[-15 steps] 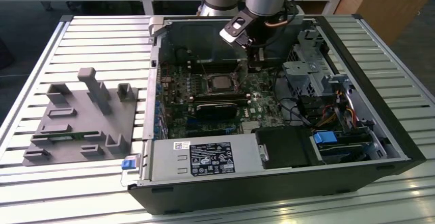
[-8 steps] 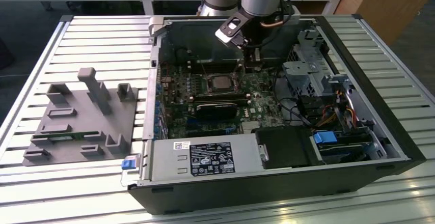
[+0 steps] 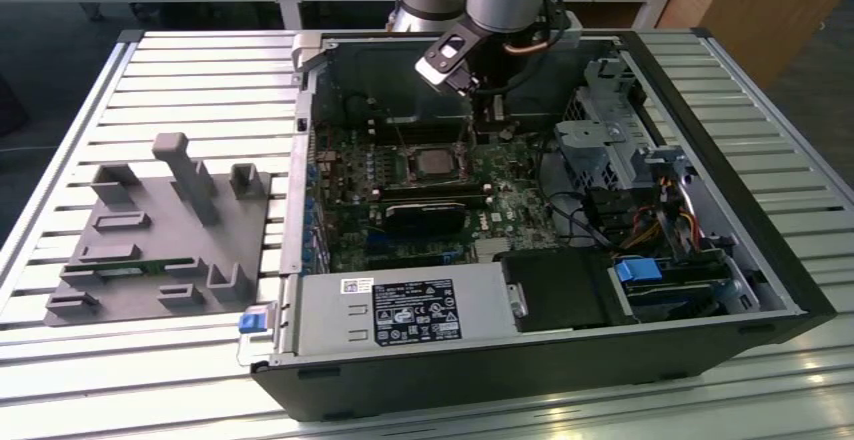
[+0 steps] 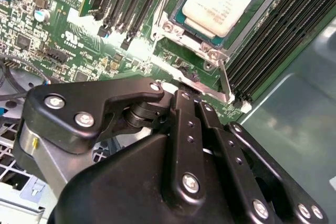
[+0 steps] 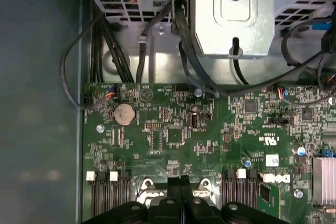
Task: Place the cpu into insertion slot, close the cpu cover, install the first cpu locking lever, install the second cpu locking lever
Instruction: 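Close the cpu cover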
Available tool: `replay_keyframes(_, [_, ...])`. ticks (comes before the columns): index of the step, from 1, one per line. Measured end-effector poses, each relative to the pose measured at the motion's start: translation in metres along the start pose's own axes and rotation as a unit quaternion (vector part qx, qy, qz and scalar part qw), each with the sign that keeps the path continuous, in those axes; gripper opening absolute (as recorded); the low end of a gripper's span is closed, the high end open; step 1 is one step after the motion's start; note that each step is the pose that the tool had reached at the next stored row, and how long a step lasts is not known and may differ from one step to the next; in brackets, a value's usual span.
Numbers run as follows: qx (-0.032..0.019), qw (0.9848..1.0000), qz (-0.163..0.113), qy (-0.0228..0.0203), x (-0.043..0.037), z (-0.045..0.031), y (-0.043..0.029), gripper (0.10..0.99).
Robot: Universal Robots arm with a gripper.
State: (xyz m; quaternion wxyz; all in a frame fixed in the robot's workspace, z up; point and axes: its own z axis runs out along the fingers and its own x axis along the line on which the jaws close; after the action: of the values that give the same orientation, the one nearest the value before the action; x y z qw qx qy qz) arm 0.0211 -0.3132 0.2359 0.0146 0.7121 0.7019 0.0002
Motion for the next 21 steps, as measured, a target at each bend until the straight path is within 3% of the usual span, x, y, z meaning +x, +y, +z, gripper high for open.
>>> replay_keyframes(21, [-0.0001, 1.0, 0.0, 0.0001, 0.0007, 0.0022, -0.017, 0.106])
